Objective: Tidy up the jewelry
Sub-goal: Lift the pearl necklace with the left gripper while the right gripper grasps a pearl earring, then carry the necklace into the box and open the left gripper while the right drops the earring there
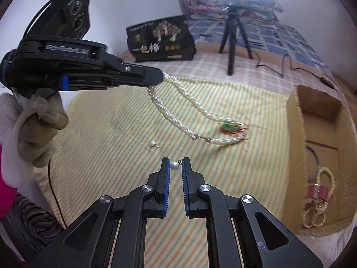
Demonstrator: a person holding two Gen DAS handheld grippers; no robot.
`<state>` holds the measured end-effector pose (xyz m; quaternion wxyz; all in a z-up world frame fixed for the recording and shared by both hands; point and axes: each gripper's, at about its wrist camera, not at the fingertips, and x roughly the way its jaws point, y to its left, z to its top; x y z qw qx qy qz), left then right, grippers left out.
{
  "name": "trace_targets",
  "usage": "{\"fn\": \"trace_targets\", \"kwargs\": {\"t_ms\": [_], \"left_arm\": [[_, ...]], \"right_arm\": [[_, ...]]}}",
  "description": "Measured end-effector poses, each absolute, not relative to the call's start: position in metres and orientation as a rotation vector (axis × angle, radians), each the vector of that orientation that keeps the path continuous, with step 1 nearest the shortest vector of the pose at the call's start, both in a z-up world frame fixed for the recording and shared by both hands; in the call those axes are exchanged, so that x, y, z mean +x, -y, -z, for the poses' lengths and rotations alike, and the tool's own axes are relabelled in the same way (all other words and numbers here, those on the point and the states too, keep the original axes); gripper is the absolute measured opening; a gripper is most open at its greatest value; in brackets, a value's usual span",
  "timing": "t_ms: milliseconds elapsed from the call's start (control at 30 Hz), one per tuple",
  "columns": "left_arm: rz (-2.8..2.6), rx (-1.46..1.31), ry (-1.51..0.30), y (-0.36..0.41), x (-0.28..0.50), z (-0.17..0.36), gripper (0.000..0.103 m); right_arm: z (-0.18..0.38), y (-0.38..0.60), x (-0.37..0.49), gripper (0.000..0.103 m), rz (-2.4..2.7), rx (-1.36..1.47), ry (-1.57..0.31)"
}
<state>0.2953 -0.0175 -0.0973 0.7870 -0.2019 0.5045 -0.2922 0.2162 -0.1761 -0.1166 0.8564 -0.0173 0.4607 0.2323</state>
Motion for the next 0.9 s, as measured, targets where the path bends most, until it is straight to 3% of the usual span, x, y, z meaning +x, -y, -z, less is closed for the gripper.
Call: {"fn": "trace_targets", "kwargs": {"t_ms": [467, 900], "left_arm": [[0.690, -0.476, -0.876, 0.026, 0.267, 0.009, 0.005], [0.739, -0.402, -0.821, 0.067, 0.271, -0.030, 0.005]], "right_arm": [[0.088, 0.213, 0.206, 0.009, -0.451, 0.017, -0.890], [0.062, 0.253, 0.211, 0.009, -0.402, 0.068, -0.818]]}}
